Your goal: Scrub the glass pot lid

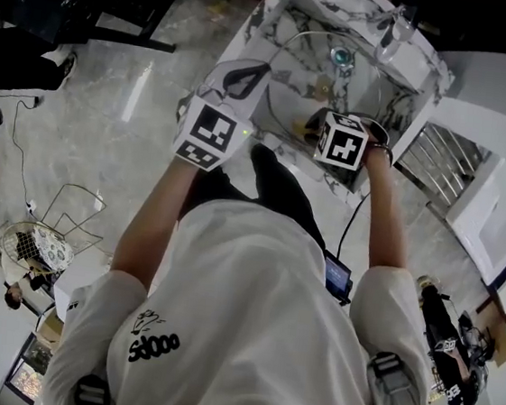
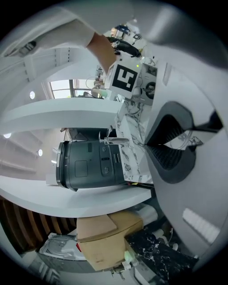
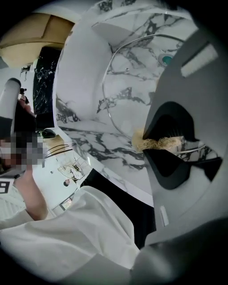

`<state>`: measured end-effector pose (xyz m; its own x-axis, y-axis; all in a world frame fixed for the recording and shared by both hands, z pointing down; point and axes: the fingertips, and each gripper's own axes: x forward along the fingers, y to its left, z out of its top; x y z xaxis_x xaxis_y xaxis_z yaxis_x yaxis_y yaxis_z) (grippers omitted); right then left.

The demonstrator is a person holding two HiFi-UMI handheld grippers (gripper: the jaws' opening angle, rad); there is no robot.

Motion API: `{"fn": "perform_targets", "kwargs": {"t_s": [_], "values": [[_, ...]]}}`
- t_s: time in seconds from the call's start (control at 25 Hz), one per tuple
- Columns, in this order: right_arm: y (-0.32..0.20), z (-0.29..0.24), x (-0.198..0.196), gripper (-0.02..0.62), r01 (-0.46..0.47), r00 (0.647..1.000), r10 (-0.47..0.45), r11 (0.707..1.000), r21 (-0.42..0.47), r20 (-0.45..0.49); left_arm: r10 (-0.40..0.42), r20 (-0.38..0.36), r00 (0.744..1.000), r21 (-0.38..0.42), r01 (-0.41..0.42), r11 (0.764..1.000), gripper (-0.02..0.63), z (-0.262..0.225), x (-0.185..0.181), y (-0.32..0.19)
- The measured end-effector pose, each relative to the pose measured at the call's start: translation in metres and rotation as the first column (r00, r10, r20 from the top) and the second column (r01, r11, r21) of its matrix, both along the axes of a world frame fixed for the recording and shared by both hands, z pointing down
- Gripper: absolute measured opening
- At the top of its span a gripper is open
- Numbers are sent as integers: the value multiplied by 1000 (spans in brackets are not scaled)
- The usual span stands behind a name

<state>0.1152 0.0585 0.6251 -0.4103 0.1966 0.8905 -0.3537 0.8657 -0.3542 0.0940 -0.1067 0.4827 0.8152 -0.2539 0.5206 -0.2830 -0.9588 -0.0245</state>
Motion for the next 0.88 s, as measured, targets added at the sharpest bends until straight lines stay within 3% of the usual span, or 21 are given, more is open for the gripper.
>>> {"fn": "perform_targets", "kwargs": {"t_s": [0.2, 0.52, 0.72, 0.88], "values": [[-30, 0, -22, 51, -10, 997, 9, 1000, 21, 71, -53, 6, 999, 0, 53, 999, 11, 0, -19, -9], [-108, 16, -15, 52, -118, 992, 107, 977, 175, 72, -109, 29, 994, -2, 109, 994, 11, 0, -38, -20], [-154, 20, 11, 52, -220, 975, 221, 931, 292, 30, -127, 31, 991, 27, 126, 992, 11, -13, -41, -27], [-188, 19, 47, 54, -333, 931, 366, 850, 409, -3, -105, 32, 994, 56, 103, 993, 11, -25, -41, -31]]}}
